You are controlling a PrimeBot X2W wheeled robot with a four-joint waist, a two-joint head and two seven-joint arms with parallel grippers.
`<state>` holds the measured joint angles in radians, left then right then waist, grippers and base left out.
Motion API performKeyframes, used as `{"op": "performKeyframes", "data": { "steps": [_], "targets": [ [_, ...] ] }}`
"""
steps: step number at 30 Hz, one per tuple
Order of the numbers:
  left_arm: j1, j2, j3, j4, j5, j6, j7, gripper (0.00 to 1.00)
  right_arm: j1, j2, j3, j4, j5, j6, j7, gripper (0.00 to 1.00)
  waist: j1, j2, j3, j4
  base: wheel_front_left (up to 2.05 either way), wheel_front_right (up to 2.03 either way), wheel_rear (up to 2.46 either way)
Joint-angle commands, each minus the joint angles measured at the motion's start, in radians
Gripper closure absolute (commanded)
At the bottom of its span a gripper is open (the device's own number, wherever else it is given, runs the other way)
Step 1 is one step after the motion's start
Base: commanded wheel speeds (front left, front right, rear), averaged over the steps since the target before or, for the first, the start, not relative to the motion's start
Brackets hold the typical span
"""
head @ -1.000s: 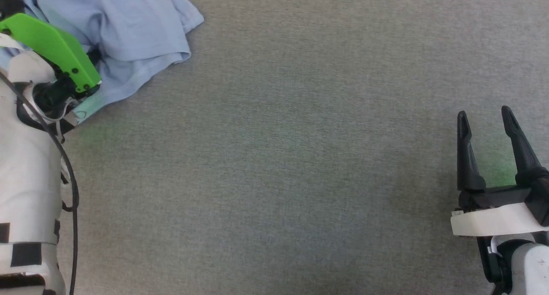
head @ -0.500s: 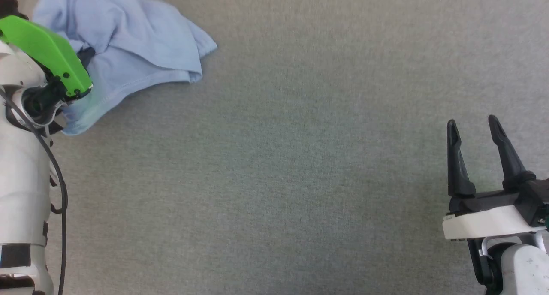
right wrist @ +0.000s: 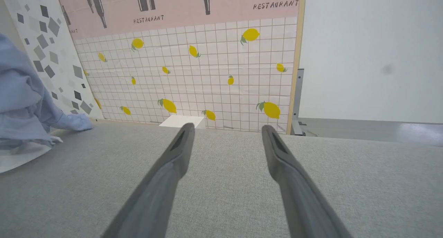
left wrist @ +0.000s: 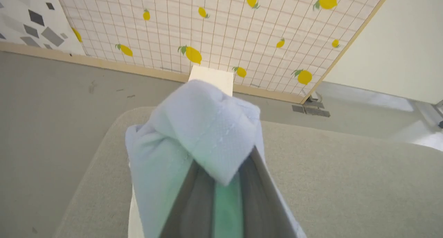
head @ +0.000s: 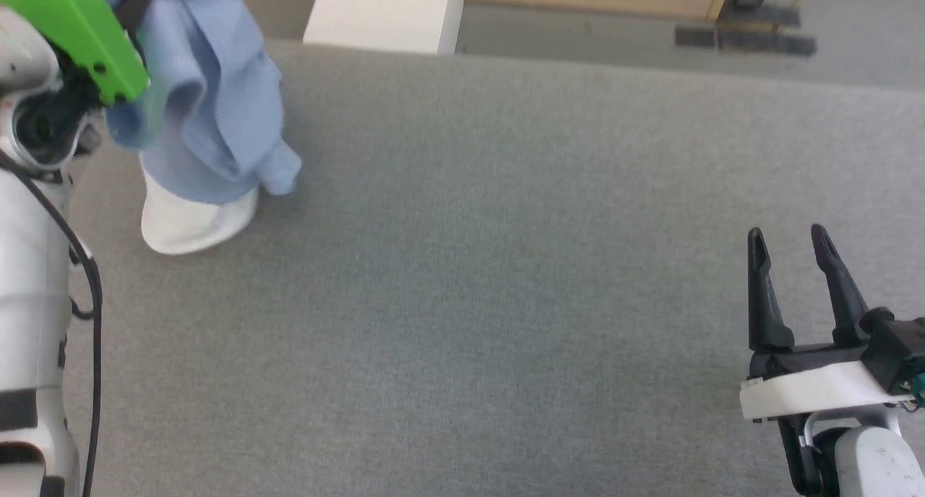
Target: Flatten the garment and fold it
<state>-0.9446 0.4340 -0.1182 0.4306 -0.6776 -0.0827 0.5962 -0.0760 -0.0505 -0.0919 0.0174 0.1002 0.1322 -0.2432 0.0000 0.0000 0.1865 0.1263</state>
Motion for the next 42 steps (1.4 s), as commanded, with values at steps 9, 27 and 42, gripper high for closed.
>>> {"op": "performKeyframes", "data": {
  "steps": [9, 27, 42],
  "targets": [
    [-0.109, -0.072, -0.037, -0.109, -0.007, -0.019, -0.077, 1.00, 0.040, 0.000, -0.023, 0.031, 0.037, -0.002, -0.017, 0.00, 0.0000, 0.0000, -0.129, -0.053, 0.00, 0.00, 0.00],
    [-0.056, -0.287, -0.312, -0.300, -0.032, -0.035, -0.017, 1.00, 0.035, 0.000, -0.031, 0.010, 0.058, -0.002, -0.018, 0.00, 0.0000, 0.0000, -0.146, -0.140, 0.00, 0.00, 0.00],
    [0.286, -0.353, -0.519, -0.036, 0.075, 0.007, -0.300, 1.00, 0.004, 0.000, -0.003, 0.015, 0.073, -0.002, -0.018, 0.00, 0.0000, 0.0000, -0.070, -0.216, 0.00, 0.00, 0.00]
  ]
}}
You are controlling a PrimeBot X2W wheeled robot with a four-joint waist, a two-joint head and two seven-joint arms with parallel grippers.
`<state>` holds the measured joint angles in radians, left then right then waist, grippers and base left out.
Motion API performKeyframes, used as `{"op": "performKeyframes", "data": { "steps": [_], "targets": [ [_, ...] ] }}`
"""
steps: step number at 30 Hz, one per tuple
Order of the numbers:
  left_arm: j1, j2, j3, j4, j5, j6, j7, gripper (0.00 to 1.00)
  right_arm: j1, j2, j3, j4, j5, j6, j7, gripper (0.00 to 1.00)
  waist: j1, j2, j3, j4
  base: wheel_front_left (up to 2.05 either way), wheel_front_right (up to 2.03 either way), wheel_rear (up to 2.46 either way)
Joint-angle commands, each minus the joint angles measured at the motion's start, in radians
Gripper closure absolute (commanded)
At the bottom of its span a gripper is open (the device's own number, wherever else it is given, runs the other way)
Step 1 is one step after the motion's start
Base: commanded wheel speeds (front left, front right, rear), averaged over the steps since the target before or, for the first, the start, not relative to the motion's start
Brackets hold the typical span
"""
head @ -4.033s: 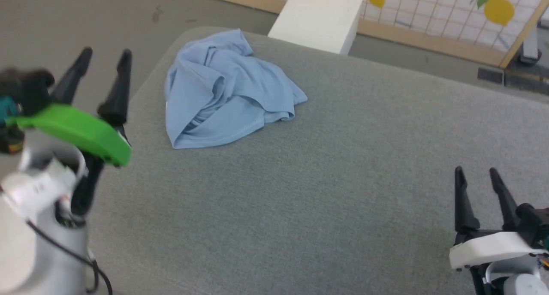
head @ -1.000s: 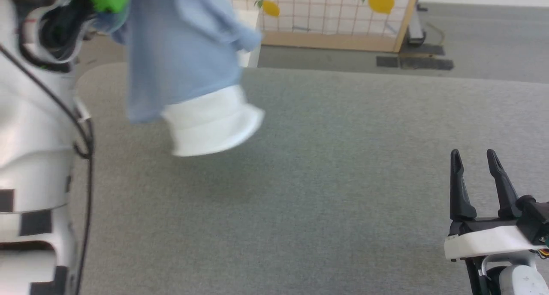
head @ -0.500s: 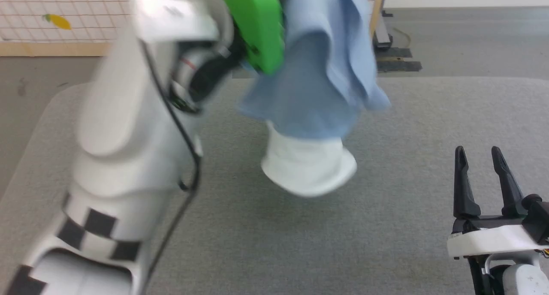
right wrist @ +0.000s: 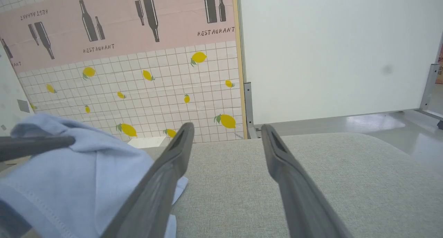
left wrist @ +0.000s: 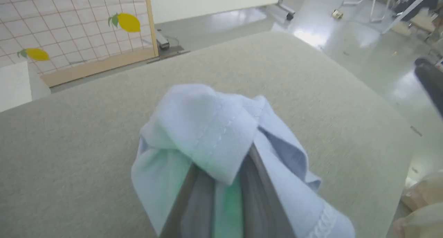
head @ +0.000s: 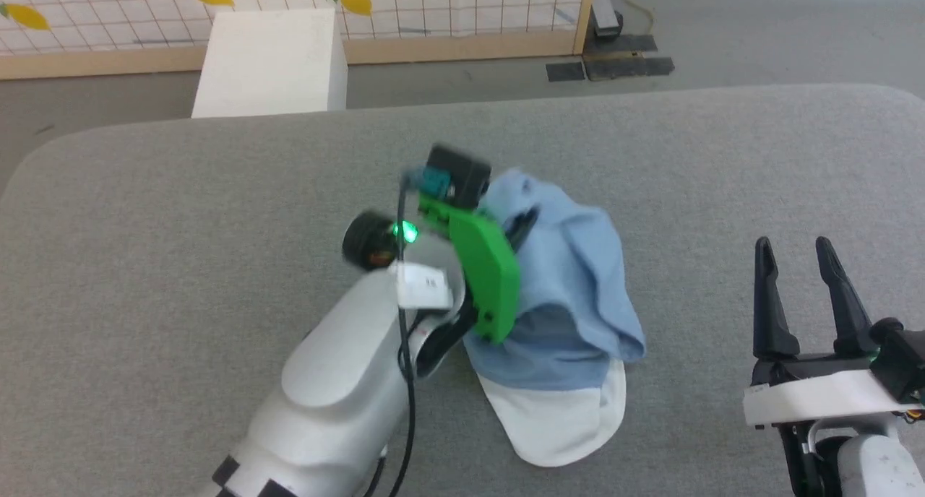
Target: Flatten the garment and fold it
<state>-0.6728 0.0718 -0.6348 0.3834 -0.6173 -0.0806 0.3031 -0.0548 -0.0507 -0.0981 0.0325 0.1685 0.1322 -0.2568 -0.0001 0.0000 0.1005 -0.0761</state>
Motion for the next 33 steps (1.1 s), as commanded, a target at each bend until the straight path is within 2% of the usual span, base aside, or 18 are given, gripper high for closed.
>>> {"op": "performKeyframes", "data": {
  "steps": [1, 8, 9, 10, 11, 12, 19, 23, 27, 33],
  "targets": [
    [0.024, 0.011, -0.007, 0.045, 0.024, 0.012, -0.015, 1.00, -0.020, 0.001, 0.005, 0.000, 0.005, -0.002, -0.005, 0.00, 0.0001, 0.0000, 0.022, -0.017, 0.00, 0.00, 0.00],
    [0.047, 0.015, -0.038, 0.258, 0.046, 0.027, -0.031, 1.00, -0.033, 0.001, -0.002, 0.006, -0.001, -0.002, -0.005, 0.00, 0.0001, 0.0000, 0.053, -0.019, 0.00, 0.00, 0.00],
    [0.043, 0.011, -0.036, 0.271, 0.042, 0.027, -0.039, 0.91, -0.035, 0.001, -0.006, 0.006, -0.001, -0.002, -0.005, 0.00, 0.0001, 0.0000, 0.054, -0.016, 0.00, 0.00, 0.00],
    [0.035, 0.007, -0.033, 0.281, 0.038, 0.026, -0.051, 0.60, -0.036, 0.001, -0.009, 0.008, -0.002, -0.002, -0.005, 0.00, 0.0001, 0.0000, 0.053, -0.011, 0.00, 0.00, 0.00],
    [0.028, 0.003, -0.032, 0.287, 0.034, 0.024, -0.061, 0.52, -0.037, 0.001, -0.011, 0.009, -0.003, -0.002, -0.005, 0.00, 0.0001, 0.0000, 0.052, -0.005, 0.00, 0.00, 0.00],
    [0.018, -0.001, -0.028, 0.291, 0.026, 0.021, -0.074, 0.00, -0.038, 0.001, -0.013, 0.011, -0.005, -0.002, -0.005, 0.00, 0.0001, 0.0000, 0.049, 0.001, 0.00, 0.00, 0.00],
    [-0.028, -0.012, -0.026, 0.234, 0.008, 0.004, -0.147, 0.00, -0.030, 0.001, -0.017, 0.014, -0.009, -0.002, -0.005, 0.00, 0.0001, 0.0000, 0.005, 0.044, 0.00, 0.00, 0.00],
    [-0.009, 0.012, -0.002, 0.133, 0.006, 0.022, -0.198, 0.00, -0.012, 0.001, -0.028, 0.011, -0.009, -0.002, -0.005, 0.00, 0.0001, 0.0000, -0.023, 0.067, 0.00, 0.00, 0.00],
    [0.066, 0.062, 0.035, 0.005, 0.017, 0.075, -0.273, 0.00, 0.005, 0.001, -0.033, 0.005, -0.009, -0.002, -0.005, 0.00, 0.0001, 0.0000, -0.042, 0.079, 0.00, 0.00, 0.00],
    [0.271, 0.142, 0.116, -0.180, 0.036, 0.186, -0.443, 0.00, 0.031, 0.001, -0.038, -0.006, -0.008, -0.002, -0.005, 0.00, 0.0001, 0.0000, -0.061, 0.086, 0.00, 0.00, 0.00]
  ]
}}
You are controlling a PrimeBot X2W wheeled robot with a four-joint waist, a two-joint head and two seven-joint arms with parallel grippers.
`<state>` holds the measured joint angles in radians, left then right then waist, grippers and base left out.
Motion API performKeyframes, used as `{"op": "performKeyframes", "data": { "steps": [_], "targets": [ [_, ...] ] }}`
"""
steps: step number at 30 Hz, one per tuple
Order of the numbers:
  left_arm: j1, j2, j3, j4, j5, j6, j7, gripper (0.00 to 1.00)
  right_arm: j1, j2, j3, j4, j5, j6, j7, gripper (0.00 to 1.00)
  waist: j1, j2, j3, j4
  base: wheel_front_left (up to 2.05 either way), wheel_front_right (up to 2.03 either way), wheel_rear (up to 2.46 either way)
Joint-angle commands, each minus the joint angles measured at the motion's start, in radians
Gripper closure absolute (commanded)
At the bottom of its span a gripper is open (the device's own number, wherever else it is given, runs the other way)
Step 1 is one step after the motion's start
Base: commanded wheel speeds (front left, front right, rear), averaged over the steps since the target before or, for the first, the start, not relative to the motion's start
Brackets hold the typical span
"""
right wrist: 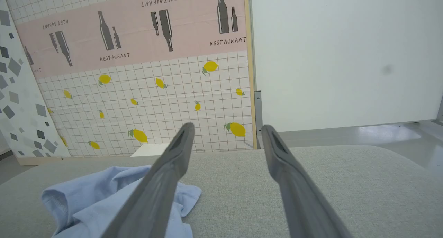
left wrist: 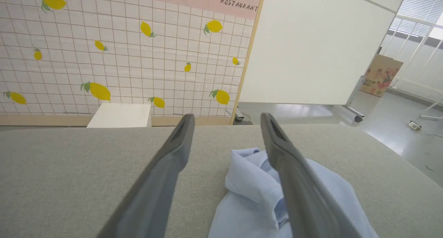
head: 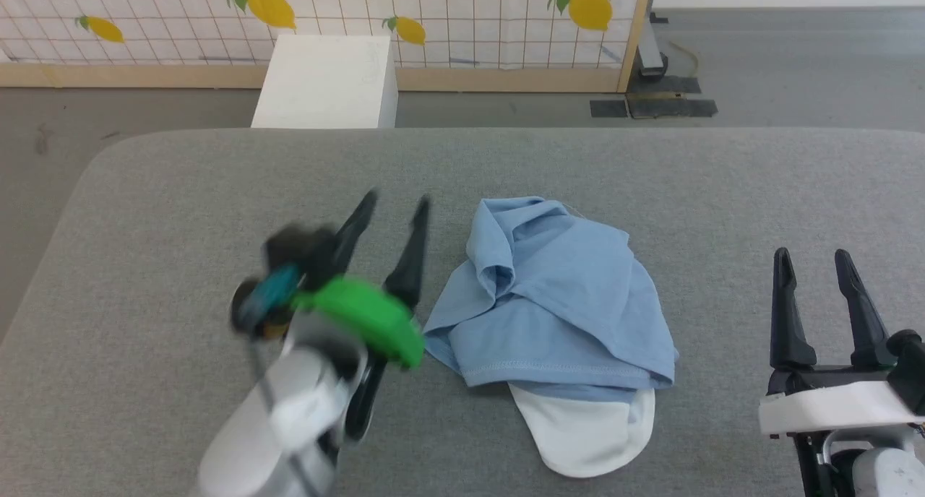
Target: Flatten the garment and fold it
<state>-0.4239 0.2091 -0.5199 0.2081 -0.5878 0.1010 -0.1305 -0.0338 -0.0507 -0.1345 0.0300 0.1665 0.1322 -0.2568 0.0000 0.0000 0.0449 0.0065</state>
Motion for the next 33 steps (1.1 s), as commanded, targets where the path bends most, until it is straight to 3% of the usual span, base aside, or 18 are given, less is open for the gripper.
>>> {"op": "performKeyframes", "data": {
  "steps": [1, 6, 8, 12, 15, 24, 28, 33],
  "targets": [
    [0.063, 0.015, 0.016, -0.035, 0.006, 0.017, -0.044, 0.00, 0.014, 0.001, -0.003, -0.005, -0.007, -0.002, -0.005, 0.00, 0.0000, 0.0000, -0.009, 0.004, 0.00, 0.00, 0.00],
    [0.237, 0.044, 0.095, -0.153, 0.022, 0.049, -0.124, 0.00, 0.034, 0.001, -0.005, -0.009, -0.006, -0.002, -0.005, 0.00, 0.0000, 0.0000, -0.022, 0.001, 0.00, 0.00, 0.00],
    [0.355, 0.033, 0.181, -0.237, 0.091, 0.083, -0.130, 0.00, 0.055, 0.001, -0.003, -0.010, -0.004, -0.002, -0.005, 0.00, 0.0000, 0.0000, -0.032, 0.001, 0.00, 0.00, 0.00],
    [0.493, -0.005, 0.250, -0.288, 0.186, 0.090, -0.131, 0.00, 0.081, 0.001, 0.003, -0.003, -0.001, -0.002, -0.005, 0.00, 0.0000, 0.0000, -0.047, 0.000, 0.00, 0.00, 0.00],
    [0.588, -0.064, 0.297, -0.286, 0.244, 0.045, -0.131, 0.00, 0.116, 0.001, 0.009, 0.014, 0.012, -0.002, -0.005, 0.00, 0.0000, 0.0000, -0.065, 0.003, 0.00, 0.00, 0.00],
    [0.590, -0.124, 0.362, -0.282, 0.298, -0.035, -0.131, 0.00, 0.079, 0.001, 0.014, 0.025, 0.027, -0.002, 0.012, 0.00, 0.0000, 0.0000, -0.055, 0.012, 0.00, 0.00, 0.00],
    [0.582, -0.139, 0.381, -0.282, 0.314, -0.055, -0.131, 0.00, -0.001, 0.001, 0.008, 0.008, 0.019, -0.002, 0.101, 0.00, 0.0000, 0.0000, -0.039, 0.020, 0.00, 0.00, 0.00],
    [0.575, -0.152, 0.385, -0.274, 0.321, -0.073, -0.131, 0.00, -0.114, -0.041, 0.031, 0.019, 0.033, -0.002, 0.315, 0.00, 0.0000, 0.0000, -0.018, 0.039, 0.00, 0.00, 0.00]
  ]
}}
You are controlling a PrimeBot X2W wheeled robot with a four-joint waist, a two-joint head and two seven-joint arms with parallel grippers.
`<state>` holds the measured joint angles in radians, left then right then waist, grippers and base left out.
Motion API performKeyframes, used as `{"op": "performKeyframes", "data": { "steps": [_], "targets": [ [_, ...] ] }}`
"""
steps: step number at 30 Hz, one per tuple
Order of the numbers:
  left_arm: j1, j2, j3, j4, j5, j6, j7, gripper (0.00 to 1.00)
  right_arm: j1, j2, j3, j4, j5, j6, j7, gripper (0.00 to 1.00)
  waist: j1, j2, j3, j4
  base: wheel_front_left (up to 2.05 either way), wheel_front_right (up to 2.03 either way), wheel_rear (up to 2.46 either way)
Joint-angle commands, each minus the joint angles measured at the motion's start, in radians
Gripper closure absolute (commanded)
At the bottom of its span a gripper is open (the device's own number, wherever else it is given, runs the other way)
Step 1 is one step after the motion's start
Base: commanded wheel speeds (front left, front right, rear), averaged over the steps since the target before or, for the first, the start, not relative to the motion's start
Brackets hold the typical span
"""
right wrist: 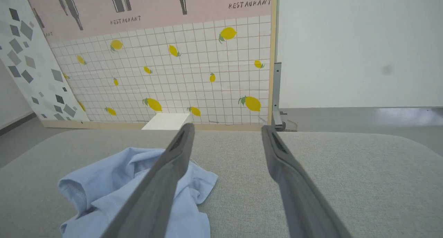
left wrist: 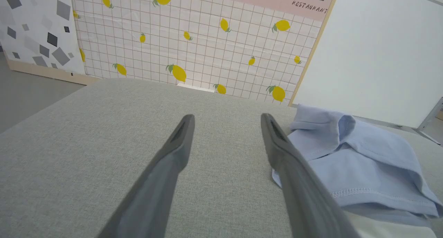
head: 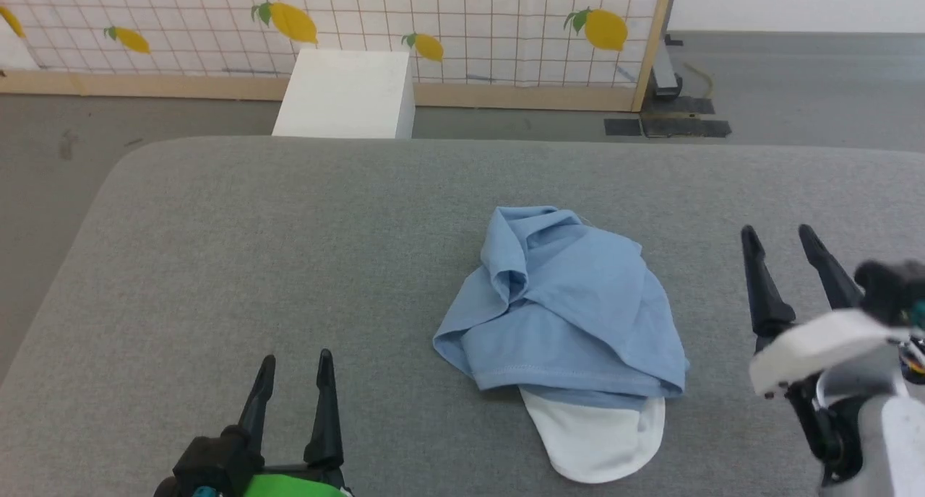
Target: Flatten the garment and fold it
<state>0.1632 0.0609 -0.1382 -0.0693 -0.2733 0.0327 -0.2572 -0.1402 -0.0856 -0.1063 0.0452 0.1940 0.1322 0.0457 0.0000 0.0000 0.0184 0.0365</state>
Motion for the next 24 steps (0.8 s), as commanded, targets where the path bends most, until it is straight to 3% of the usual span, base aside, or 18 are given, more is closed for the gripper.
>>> {"op": "performKeyframes", "data": {
  "steps": [1, 6, 10, 16, 23, 24],
  "targets": [
    [-0.014, -0.005, 0.003, 0.006, 0.007, -0.008, -0.004, 0.00, -0.021, -0.019, 0.015, 0.009, 0.017, -0.002, 0.065, 0.00, 0.0000, 0.0000, 0.013, 0.012, 0.00, 0.00, 0.00],
    [-0.036, -0.009, -0.006, 0.023, 0.004, -0.023, -0.004, 0.00, -0.076, -0.122, 0.112, 0.045, 0.112, -0.002, 0.330, 0.00, 0.0000, 0.0000, 0.046, 0.036, 0.00, 0.00, 0.00],
    [-0.052, -0.010, -0.014, 0.037, 0.002, -0.030, -0.004, 0.00, -0.103, -0.184, 0.175, 0.092, 0.168, -0.002, 0.439, 0.00, 0.0000, 0.0000, 0.064, 0.054, 0.00, 0.00, 0.00],
    [-0.069, -0.010, -0.035, 0.051, -0.012, -0.028, -0.004, 0.00, -0.136, -0.220, 0.277, 0.204, 0.221, -0.002, 0.500, 0.00, 0.0000, 0.0000, 0.082, 0.086, 0.00, 0.00, 0.00],
    [-0.084, -0.011, -0.042, 0.065, -0.017, -0.027, -0.005, 0.00, -0.184, -0.227, 0.347, 0.335, 0.244, -0.002, 0.443, 0.00, 0.0000, 0.0000, 0.093, 0.109, 0.00, 0.00, 0.00],
    [-0.085, -0.011, -0.043, 0.068, -0.018, -0.027, -0.005, 0.00, -0.189, -0.225, 0.343, 0.348, 0.246, -0.002, 0.425, 0.42, 0.0000, 0.0000, 0.093, 0.111, 0.00, 0.00, 0.00]
  ]
}}
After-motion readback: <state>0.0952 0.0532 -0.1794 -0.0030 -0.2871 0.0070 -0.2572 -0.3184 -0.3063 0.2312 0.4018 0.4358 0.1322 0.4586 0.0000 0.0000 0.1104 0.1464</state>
